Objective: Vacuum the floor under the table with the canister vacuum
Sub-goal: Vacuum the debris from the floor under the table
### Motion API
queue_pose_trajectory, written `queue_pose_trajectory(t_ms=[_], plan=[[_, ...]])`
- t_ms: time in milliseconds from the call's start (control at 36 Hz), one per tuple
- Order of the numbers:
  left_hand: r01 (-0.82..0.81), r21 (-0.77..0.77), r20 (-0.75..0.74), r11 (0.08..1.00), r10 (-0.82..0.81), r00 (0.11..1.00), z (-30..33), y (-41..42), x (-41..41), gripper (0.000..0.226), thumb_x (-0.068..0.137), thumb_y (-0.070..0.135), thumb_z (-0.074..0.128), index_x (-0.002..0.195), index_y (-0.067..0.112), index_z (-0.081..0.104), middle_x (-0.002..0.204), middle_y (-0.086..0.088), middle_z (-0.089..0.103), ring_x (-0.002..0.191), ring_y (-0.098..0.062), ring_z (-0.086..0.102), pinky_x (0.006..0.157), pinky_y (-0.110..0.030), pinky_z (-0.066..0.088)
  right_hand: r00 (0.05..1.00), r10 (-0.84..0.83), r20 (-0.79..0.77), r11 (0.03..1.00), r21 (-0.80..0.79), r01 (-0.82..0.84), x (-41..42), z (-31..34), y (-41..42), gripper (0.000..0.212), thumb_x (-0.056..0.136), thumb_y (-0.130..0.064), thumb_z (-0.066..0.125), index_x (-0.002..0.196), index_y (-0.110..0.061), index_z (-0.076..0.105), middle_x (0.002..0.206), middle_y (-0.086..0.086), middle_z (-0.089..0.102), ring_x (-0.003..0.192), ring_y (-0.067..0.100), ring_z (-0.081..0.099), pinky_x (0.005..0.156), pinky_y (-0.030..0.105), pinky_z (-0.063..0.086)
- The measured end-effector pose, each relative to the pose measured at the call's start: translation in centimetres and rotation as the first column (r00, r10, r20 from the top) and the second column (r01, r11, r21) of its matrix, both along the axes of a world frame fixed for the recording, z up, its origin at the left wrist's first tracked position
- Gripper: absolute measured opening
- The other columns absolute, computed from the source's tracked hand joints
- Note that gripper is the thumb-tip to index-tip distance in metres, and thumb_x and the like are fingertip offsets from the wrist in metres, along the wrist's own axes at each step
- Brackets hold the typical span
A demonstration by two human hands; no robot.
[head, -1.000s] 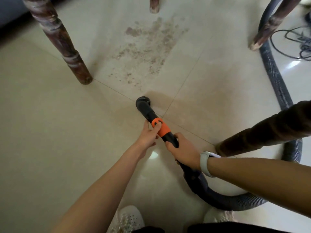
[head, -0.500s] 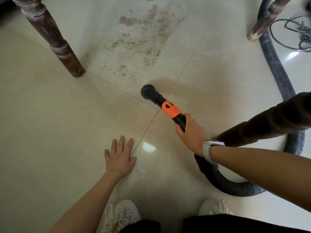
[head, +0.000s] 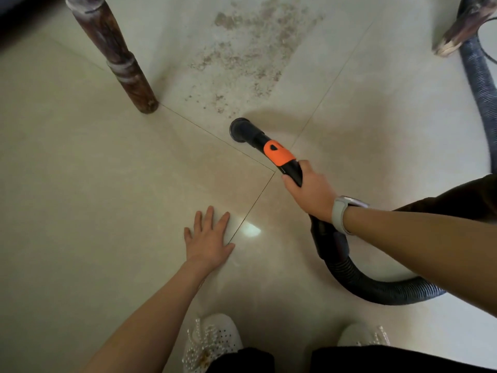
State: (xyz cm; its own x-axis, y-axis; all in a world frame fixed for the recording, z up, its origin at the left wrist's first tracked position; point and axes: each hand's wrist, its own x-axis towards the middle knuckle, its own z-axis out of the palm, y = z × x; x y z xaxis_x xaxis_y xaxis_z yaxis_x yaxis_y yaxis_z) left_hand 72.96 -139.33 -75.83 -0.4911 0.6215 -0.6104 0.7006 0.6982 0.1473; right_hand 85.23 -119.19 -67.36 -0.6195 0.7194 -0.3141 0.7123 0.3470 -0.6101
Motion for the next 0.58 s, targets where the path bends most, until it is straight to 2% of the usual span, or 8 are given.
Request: queue_pose_trajectory(t_ms=[83, 222, 306, 472, 583], plan=[[-0.06, 0.0, 0.008, 0.998, 0.06, 0.998, 0.0, 0.3, -0.9, 0.088, 0.084, 0.055, 0.058, 0.15, 0.038, 0.002, 0.158, 0.001, -0.018, 0.145, -0.029, -0.016, 0.112, -0.06, 0.01, 1.0, -0.013, 0.006, 1.0, -0.007, 0.013, -0.8, -0.1, 0.6, 0.03, 0.096, -0.034, 0.049, 0.113, -0.009, 0.045, 0.074, 0.009, 0.057, 0.063, 0.029, 0.059, 0.06, 0.039, 0.052], [-0.12, -0.025, 0.002, 0.993, 0.12, 0.993, 0.0, 0.9, -2.8, 0.104, 0.075, 0.061, 0.065, 0.149, 0.039, -0.005, 0.157, 0.001, -0.021, 0.144, -0.03, -0.018, 0.11, -0.065, 0.012, 0.99, -0.138, -0.017, 0.99, 0.025, 0.139, -0.7, -0.8, 2.5, 0.03, 0.095, -0.034, 0.051, 0.109, -0.008, 0.046, 0.067, 0.003, 0.053, 0.054, 0.022, 0.054, 0.052, 0.032, 0.048], [-0.144, -0.018, 0.008, 0.989, 0.144, 0.99, -0.1, 1.2, -4.1, 0.109, 0.072, 0.063, 0.067, 0.149, 0.039, -0.006, 0.156, 0.002, -0.023, 0.144, -0.03, -0.019, 0.109, -0.067, 0.012, 0.984, -0.174, -0.04, 0.985, 0.01, 0.175, -1.1, -1.1, 3.0, 0.028, 0.095, -0.035, 0.05, 0.108, -0.01, 0.046, 0.067, 0.005, 0.054, 0.051, 0.023, 0.055, 0.05, 0.032, 0.049], [-0.191, -0.034, 0.022, 0.981, 0.192, 0.981, -0.1, 1.9, -6.1, 0.119, 0.065, 0.065, 0.072, 0.147, 0.043, -0.011, 0.155, 0.002, -0.027, 0.143, -0.031, -0.023, 0.106, -0.07, 0.012, 0.992, -0.115, -0.056, 0.992, -0.059, 0.112, -3.2, -1.6, 1.5, 0.025, 0.096, -0.035, 0.049, 0.109, -0.014, 0.044, 0.067, 0.004, 0.055, 0.05, 0.019, 0.054, 0.047, 0.026, 0.044], [-0.212, -0.05, 0.043, 0.976, 0.214, 0.976, -0.1, 2.1, -6.6, 0.122, 0.063, 0.065, 0.073, 0.146, 0.045, -0.013, 0.154, 0.004, -0.03, 0.142, -0.032, -0.026, 0.106, -0.071, 0.01, 0.996, -0.064, -0.06, 0.988, -0.146, 0.055, -4.1, -1.0, 1.5, 0.025, 0.095, -0.038, 0.051, 0.106, -0.016, 0.046, 0.072, 0.006, 0.057, 0.057, 0.023, 0.059, 0.053, 0.035, 0.054]])
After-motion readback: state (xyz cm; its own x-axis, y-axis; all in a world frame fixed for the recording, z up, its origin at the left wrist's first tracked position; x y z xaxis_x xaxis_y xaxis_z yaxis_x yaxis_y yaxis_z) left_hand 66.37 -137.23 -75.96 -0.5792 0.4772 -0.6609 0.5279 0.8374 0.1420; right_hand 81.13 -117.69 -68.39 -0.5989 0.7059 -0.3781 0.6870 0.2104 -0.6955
